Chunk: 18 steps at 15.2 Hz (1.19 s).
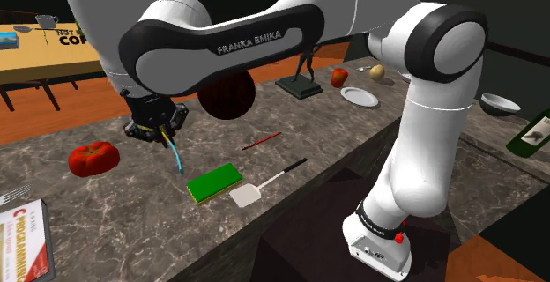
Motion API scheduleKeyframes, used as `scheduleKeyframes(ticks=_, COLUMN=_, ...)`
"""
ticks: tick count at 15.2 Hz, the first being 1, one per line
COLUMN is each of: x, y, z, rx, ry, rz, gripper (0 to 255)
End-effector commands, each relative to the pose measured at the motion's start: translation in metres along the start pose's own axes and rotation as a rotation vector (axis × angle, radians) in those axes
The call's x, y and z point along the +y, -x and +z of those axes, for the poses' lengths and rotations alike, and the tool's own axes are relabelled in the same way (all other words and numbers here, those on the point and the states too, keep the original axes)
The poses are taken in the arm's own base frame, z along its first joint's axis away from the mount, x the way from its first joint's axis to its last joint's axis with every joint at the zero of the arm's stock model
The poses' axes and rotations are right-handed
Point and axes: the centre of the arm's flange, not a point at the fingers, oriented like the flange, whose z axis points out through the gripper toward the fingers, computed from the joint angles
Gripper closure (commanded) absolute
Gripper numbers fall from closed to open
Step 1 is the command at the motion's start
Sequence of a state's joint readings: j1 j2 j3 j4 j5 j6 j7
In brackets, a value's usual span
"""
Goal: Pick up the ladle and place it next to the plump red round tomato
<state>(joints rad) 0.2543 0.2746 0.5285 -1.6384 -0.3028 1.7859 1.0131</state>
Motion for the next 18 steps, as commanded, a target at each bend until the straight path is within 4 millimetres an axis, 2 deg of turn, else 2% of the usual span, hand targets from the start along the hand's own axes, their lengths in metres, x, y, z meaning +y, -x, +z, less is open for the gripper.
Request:
scheduleKeyframes(ticks=1, x=-0.025, y=0.002, z=-0.004, rx=0.0, ry=0.0, rz=0.002, gripper=255)
scheduleKeyframes(ticks=3, x=-0.048, y=0.003, z=-0.008, rx=0.0, ry=0.0, rz=0.002, gripper=255)
scheduleKeyframes(ticks=18, x=-0.061, y=0.009, z=0.07, rx=0.0, ry=0.0, rz=0.002, gripper=255)
